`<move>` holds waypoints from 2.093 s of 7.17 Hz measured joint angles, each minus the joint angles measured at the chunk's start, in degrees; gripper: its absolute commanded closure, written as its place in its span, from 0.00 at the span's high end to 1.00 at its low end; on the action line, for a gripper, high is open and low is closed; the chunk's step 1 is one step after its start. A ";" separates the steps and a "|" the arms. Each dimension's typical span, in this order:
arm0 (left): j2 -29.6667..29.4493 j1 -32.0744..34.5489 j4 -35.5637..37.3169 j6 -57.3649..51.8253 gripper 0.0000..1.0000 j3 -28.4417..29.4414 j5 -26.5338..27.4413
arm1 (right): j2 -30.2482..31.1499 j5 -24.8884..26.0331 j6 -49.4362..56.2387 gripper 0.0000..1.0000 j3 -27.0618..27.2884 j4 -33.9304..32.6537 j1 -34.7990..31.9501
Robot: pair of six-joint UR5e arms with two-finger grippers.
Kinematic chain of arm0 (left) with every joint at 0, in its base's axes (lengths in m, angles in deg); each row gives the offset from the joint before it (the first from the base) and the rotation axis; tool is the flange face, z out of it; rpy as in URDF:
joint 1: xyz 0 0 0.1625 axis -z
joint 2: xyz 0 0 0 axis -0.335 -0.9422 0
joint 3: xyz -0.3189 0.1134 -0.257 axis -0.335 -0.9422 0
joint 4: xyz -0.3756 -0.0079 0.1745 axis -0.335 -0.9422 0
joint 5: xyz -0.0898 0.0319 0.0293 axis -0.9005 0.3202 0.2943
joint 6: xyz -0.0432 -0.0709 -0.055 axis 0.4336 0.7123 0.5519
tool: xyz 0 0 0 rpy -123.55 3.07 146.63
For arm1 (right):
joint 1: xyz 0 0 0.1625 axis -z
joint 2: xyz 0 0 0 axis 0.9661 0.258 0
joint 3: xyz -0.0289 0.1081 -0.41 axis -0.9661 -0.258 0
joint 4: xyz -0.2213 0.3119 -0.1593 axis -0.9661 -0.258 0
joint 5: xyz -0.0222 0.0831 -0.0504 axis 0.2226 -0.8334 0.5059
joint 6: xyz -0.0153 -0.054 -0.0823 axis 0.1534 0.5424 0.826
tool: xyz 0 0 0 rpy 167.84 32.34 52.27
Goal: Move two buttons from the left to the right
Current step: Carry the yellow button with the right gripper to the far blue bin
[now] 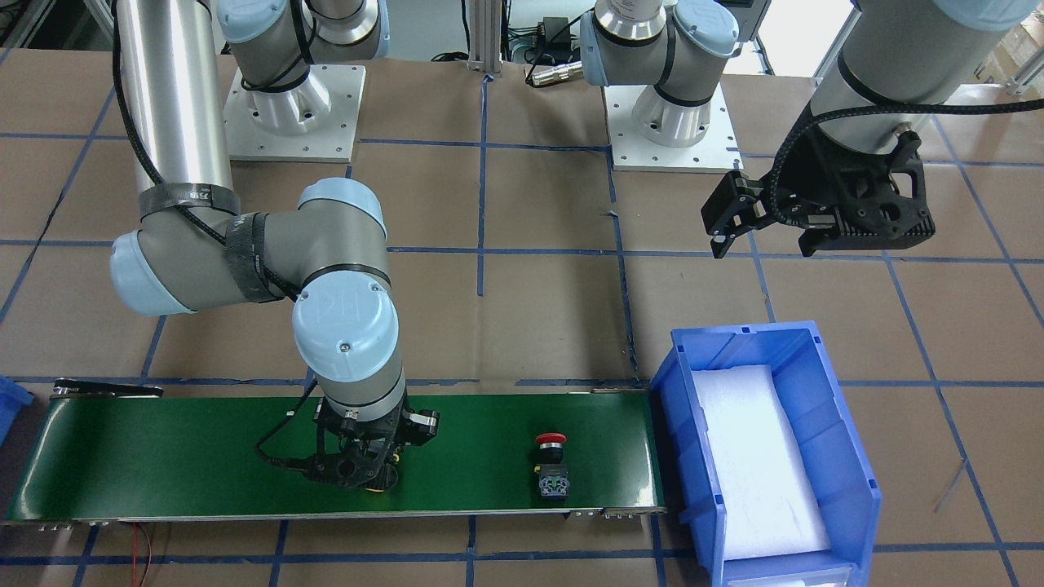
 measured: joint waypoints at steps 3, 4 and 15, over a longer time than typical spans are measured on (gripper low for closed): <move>0.36 0.17 0.10 -0.06 1.00 0.04 0.06 | 2.51 -0.14 9.45 0.10 -0.78 3.94 4.67; 0.30 0.31 0.20 -0.05 1.00 0.06 0.10 | 4.71 -0.02 14.79 0.10 -0.78 6.88 7.69; 0.40 -0.02 2.80 -1.31 1.00 0.95 -1.29 | 13.28 8.99 62.44 0.10 -0.55 11.39 45.31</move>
